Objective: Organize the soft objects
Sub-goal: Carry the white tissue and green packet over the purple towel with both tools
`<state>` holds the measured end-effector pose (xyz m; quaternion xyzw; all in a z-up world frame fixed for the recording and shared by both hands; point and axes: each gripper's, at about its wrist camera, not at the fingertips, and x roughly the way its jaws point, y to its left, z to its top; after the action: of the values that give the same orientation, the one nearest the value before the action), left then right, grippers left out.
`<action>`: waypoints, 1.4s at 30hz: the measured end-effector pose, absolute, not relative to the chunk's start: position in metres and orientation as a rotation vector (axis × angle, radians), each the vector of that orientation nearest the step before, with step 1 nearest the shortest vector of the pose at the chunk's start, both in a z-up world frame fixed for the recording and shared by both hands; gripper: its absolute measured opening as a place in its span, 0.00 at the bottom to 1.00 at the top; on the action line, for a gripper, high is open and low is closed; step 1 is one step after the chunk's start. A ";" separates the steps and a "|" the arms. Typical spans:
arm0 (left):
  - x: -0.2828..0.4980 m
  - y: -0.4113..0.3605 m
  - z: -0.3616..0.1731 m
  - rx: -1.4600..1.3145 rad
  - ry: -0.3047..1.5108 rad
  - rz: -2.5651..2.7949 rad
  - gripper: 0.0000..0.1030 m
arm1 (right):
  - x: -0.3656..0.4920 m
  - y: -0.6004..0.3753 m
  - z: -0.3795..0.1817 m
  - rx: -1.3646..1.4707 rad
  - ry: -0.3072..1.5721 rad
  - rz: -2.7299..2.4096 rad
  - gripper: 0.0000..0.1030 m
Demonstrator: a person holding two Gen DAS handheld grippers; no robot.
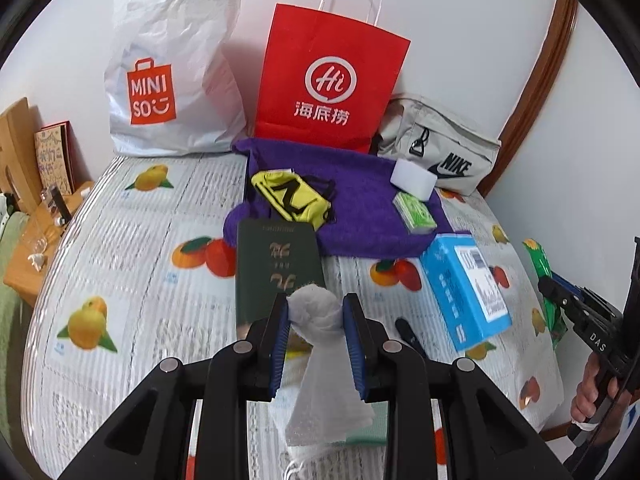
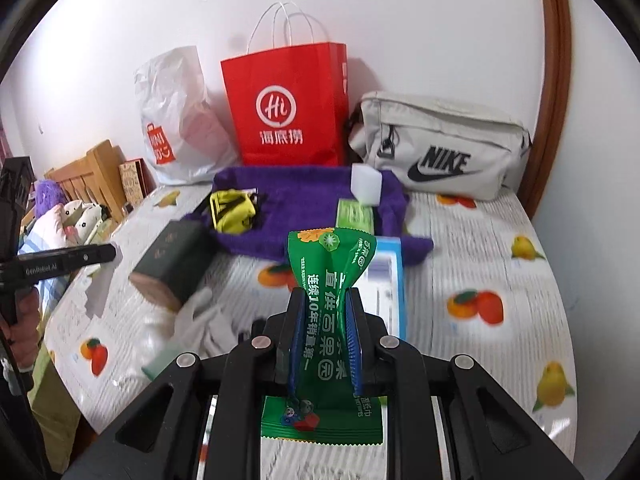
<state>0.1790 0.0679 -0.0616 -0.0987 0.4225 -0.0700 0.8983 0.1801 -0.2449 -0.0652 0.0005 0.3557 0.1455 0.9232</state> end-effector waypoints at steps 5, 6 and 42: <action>0.200 0.067 -0.053 -0.209 0.861 -0.148 0.25 | 0.211 -0.240 -0.059 0.016 0.726 0.313 0.19; 0.206 0.068 -0.052 -0.214 0.859 -0.146 0.25 | 0.218 -0.239 -0.058 0.017 0.723 0.314 0.19; 0.360 0.073 -0.098 -0.263 0.935 -0.110 0.25 | 0.409 -0.182 -0.126 -0.068 0.934 0.430 0.21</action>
<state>0.3602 0.0727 -0.0977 -0.1262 0.4491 -0.0526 0.8829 0.4093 -0.1819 -0.1260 -0.0325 0.4465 0.2054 0.8703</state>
